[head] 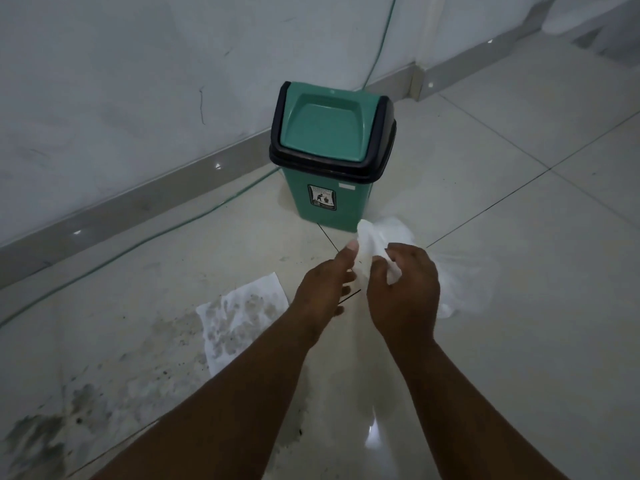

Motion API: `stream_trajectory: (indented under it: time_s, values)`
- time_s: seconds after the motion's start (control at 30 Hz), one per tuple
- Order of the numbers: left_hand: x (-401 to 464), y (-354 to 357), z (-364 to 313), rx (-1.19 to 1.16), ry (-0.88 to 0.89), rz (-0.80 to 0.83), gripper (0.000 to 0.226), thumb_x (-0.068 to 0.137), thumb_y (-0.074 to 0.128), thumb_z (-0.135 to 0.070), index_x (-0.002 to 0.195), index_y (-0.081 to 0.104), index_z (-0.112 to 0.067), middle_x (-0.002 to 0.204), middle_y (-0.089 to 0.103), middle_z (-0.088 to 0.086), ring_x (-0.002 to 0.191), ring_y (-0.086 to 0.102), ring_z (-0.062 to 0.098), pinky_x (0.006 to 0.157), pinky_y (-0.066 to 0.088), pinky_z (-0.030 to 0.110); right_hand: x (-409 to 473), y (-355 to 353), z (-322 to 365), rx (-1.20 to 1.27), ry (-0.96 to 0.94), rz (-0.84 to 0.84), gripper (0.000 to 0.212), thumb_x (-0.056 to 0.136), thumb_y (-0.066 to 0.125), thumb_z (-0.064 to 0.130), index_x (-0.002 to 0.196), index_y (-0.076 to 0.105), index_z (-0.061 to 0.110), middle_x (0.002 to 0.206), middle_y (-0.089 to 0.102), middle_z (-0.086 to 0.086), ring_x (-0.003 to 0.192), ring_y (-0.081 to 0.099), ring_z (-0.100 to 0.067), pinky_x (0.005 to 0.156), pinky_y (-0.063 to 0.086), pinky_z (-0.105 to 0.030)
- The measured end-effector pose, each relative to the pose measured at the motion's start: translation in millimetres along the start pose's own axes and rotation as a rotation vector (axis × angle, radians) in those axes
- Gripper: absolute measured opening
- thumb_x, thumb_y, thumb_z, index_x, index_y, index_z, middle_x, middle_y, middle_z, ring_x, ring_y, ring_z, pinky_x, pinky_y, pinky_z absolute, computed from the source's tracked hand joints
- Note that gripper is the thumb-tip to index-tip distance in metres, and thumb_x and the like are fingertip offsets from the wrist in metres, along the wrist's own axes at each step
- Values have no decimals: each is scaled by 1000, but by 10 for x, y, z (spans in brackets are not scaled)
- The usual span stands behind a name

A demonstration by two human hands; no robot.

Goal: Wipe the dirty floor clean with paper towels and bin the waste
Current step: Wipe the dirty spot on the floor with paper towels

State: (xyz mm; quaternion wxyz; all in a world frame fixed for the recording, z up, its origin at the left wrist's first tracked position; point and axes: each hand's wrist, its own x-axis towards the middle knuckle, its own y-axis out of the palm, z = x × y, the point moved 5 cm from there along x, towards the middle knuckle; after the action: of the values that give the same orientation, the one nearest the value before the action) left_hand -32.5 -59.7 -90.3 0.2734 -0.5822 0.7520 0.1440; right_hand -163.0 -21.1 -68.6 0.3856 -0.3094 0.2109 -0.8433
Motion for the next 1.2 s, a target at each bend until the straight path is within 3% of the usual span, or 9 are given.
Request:
stream_trajectory:
  time_s: [0.17, 0.4, 0.5, 0.6, 0.67, 0.8, 0.93, 1.1, 1.2]
  values:
    - [-136, -162, 213, -587, -120, 114, 73, 73, 70, -68, 122, 67, -15, 116, 73, 11, 109, 70, 29, 99, 51, 45, -442, 121, 447, 56, -190, 250, 28, 90, 61, 29, 108, 72, 11, 116, 69, -6, 111, 62, -20, 102, 47, -38]
    - [-393, -728, 633, -522, -114, -108, 23, 98, 53, -18, 118, 65, -16, 100, 77, 8, 90, 75, 28, 75, 61, 41, -945, 201, 628, 166, -224, 415, 35, 89, 63, 38, 118, 66, 20, 128, 59, 3, 123, 52, -13, 106, 40, -29]
    - [-563, -937, 731, -558, -99, -60, 26, 99, 52, -13, 120, 65, -20, 112, 74, 10, 102, 71, 33, 88, 58, 50, -1025, 254, 609, 218, 16, 380, 50, 93, 53, 49, 133, 47, 21, 139, 47, 2, 127, 46, -15, 104, 40, -28]
    - [-715, -1098, 780, -562, -92, 11, 32, 96, 54, -6, 125, 64, -15, 117, 72, 13, 108, 68, 35, 96, 53, 55, -1053, 447, 525, 330, 548, 610, 56, 92, 54, 60, 138, 29, 39, 135, 40, 5, 109, 51, -9, 83, 48, -20]
    - [-817, -1170, 794, -535, -60, 60, 34, 96, 56, -5, 127, 63, -16, 119, 72, 12, 108, 69, 34, 96, 54, 54, -1114, 542, 531, 422, 722, 736, 57, 89, 62, 56, 133, 31, 39, 127, 46, 3, 100, 58, -12, 79, 58, -33]
    - [-983, -1333, 855, -451, 19, -13, 25, 98, 60, -23, 122, 64, -29, 113, 75, -2, 101, 72, 19, 83, 60, 38, -1170, 560, 612, 320, 543, 718, 52, 84, 73, 49, 121, 39, 39, 117, 57, 5, 93, 61, -10, 73, 58, -30]
    - [-1073, -1530, 1005, -365, 32, -213, 44, 92, 67, -34, 134, 53, -32, 127, 65, -2, 111, 64, 24, 96, 55, 49, -1202, 510, 732, 309, 437, 662, 46, 84, 75, 46, 109, 36, 44, 97, 57, 16, 84, 60, -2, 60, 46, -17]
    - [-1239, -1750, 1106, -311, 157, -291, 54, 87, 73, -17, 128, 54, -48, 128, 63, -7, 109, 65, 20, 87, 60, 46, -1237, 433, 874, 225, 196, 605, 12, 89, 73, 30, 90, 62, 34, 90, 65, 21, 86, 60, 5, 63, 43, -4]
    - [-1322, -1829, 1221, -243, 171, -329, 61, 83, 78, -17, 126, 52, -52, 129, 61, -9, 109, 65, 19, 81, 62, 44, -1318, 434, 867, 213, 161, 620, 14, 92, 70, 26, 104, 72, 33, 106, 65, 22, 91, 58, 9, 73, 36, 9]
